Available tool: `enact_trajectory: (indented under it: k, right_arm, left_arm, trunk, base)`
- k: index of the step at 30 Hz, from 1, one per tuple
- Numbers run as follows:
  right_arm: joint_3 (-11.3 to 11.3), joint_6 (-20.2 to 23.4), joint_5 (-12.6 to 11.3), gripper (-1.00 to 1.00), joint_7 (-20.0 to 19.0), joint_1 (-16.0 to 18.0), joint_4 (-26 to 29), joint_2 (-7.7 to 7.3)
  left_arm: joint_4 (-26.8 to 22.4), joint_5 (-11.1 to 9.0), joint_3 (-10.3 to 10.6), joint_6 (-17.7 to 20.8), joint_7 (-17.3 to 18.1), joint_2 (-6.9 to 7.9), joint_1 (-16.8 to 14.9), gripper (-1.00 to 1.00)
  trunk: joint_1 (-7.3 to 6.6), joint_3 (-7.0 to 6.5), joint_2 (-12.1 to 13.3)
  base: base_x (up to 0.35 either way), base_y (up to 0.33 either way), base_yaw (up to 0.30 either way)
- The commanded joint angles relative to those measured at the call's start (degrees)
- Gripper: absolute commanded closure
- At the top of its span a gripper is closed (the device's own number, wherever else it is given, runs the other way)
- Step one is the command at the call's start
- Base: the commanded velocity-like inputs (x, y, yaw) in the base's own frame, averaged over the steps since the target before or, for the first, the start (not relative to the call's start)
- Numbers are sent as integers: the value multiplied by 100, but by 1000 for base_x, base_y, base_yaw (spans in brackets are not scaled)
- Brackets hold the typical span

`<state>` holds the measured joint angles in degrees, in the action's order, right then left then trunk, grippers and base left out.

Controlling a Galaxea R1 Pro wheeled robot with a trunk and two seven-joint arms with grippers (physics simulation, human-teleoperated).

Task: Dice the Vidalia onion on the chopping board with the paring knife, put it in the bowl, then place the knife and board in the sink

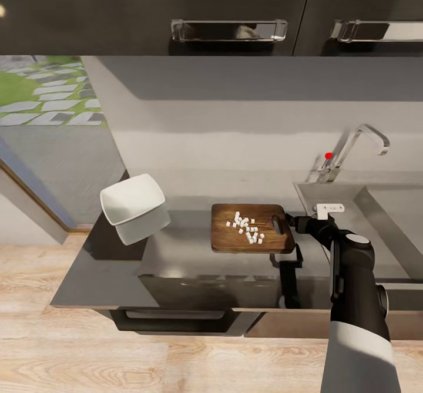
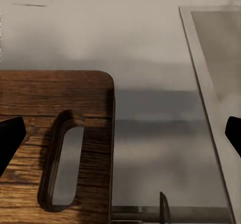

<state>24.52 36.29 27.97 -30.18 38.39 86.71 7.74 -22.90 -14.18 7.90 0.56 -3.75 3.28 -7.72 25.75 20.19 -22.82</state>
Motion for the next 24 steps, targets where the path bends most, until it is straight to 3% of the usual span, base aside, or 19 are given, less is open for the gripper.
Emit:
enact_trajectory:
  k: [1,15,24]
  right_arm:
    - [13,10,60,-100,-59,7,10,7]
    - [17,26,63,-100,-59,10,12,26]
    - [17,26,69,-100,-59,8,13,26]
  left_arm:
    - [0,-54,46,6,-38,6,0,-100]
    - [22,-51,45,6,-38,-2,-1,-100]
    - [25,-50,61,4,-38,-9,-1,-100]
  trunk:
    - [3,10,-10]
    - [3,10,-10]
    - [3,52,-10]
  base:
    - [0,0,0]
    - [18,43,0]
    - [0,-58,0]
